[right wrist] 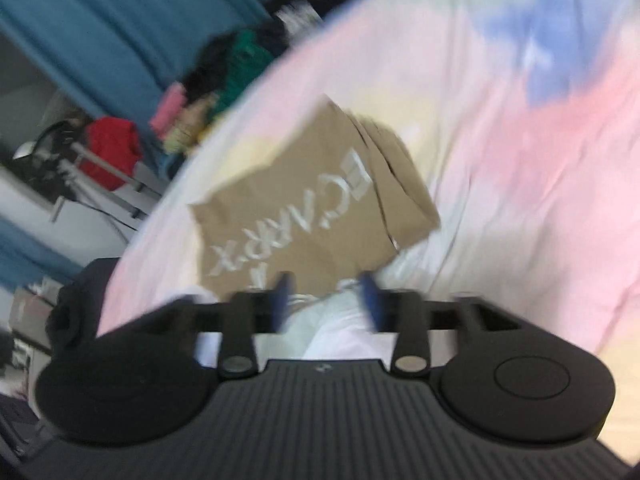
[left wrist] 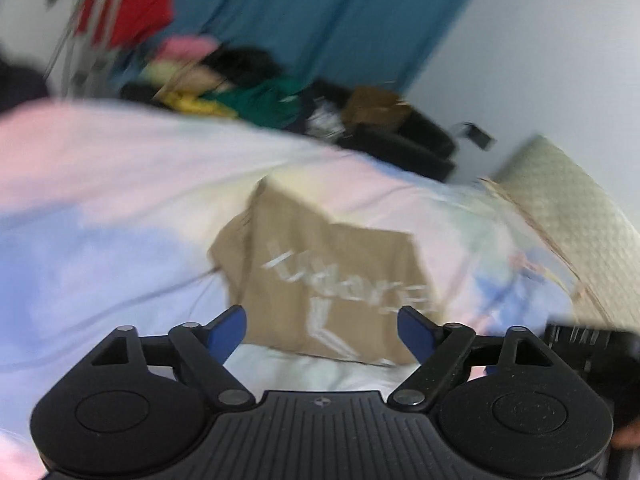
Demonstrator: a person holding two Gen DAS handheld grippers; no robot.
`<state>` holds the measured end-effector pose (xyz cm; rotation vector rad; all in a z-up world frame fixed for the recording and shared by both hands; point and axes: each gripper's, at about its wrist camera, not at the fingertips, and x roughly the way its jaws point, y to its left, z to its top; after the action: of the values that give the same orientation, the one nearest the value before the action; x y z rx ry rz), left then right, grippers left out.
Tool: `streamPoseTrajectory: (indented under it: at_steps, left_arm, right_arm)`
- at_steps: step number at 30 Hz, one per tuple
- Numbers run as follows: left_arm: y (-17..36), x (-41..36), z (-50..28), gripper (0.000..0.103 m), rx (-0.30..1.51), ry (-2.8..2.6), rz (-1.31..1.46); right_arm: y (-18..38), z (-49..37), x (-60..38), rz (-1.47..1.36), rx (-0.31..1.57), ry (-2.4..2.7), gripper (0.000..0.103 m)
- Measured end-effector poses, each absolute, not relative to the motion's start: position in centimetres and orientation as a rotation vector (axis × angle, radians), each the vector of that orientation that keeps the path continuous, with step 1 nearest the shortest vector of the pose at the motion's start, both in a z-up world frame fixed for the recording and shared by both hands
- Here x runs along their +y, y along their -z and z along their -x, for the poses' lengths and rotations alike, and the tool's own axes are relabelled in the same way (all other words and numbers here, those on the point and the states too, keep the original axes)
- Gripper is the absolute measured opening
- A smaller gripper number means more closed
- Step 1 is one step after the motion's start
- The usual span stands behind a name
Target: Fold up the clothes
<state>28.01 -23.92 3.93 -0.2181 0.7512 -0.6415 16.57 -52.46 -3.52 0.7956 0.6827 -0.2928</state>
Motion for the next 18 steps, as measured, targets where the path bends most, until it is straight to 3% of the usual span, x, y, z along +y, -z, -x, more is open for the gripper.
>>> streamPoseTrajectory:
  at_steps: [1, 2, 8, 18]
  left_arm:
    - [-5.5, -24.0, -26.9, 0.098, 0.724, 0.664, 0.189]
    - [-6.9, -23.9, -25.6, 0.103, 0.688, 0.671, 0.165]
    - [-14.5, -22.3, -17.5, 0.103, 0.500, 0.678, 0.049]
    - [-20.1, -18.3, -5.9, 0.103, 0.329, 0.633, 0.019]
  right_arm:
    - [1.9, -15.6, -52.2, -0.769, 0.652, 0.285, 0.093]
    - [0.2, -14.2, -51.6, -0.744, 0.609, 0.272, 0.093]
    - [-7.6, -6.8, -47.6, -0.519, 0.458, 0.240, 0.091]
    - [-11.3, 2.3, -43.1, -0.396, 0.338, 0.168, 0.091]
